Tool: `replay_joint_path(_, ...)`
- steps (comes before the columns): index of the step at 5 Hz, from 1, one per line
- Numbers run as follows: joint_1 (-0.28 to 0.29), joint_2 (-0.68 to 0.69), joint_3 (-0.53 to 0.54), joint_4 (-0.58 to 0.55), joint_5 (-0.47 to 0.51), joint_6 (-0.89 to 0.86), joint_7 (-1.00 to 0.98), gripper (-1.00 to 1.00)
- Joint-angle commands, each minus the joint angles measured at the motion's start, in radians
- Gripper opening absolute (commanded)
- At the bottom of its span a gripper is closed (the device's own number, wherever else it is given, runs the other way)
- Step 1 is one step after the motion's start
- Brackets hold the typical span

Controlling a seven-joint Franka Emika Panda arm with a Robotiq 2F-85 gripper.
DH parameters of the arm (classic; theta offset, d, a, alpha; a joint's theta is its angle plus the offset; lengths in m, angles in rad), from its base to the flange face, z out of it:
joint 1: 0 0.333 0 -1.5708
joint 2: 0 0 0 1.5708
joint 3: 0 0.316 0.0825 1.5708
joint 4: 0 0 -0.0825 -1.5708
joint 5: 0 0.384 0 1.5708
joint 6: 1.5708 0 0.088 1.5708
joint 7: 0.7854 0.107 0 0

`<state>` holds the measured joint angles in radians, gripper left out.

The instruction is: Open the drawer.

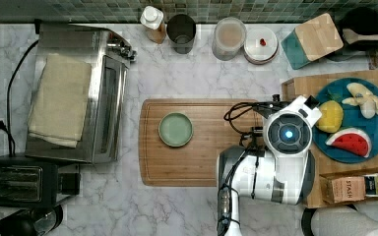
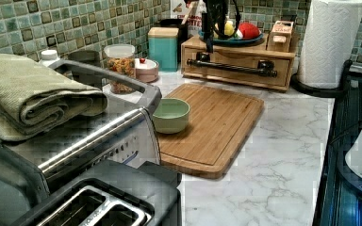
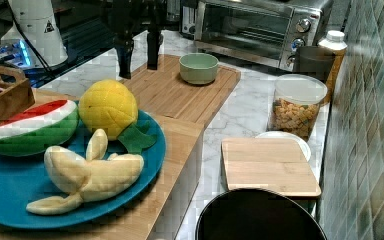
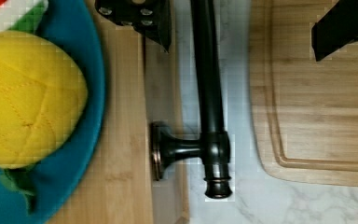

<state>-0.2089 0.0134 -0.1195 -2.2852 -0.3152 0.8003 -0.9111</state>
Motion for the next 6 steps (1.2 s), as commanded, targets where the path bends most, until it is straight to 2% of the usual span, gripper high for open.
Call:
replay_joint_path(1, -0.021, 0.015, -0.020, -0.065, -0.067, 0.147, -0.068, 1.00)
replay_joint_path(2, -0.020, 0.041, -0.026, -0.063, -0.140, 0.157, 0.014, 1.00)
replay_joint_path(3, -0.038, 0.080, -0.042, -0.081, -0.123, 0.216, -0.001, 1.00)
replay_joint_path(4, -0.048, 0.096, -0.054, -0.100, -0.146, 0.227, 0.031, 1.00)
replay_joint_path(5, -0.030, 0.102, -0.094, -0.133, -0.147, 0.266, 0.052, 1.00)
replay_joint_path(6, -0.058, 0.119, -0.081, -0.167, -0.094, 0.331, 0.017, 1.00)
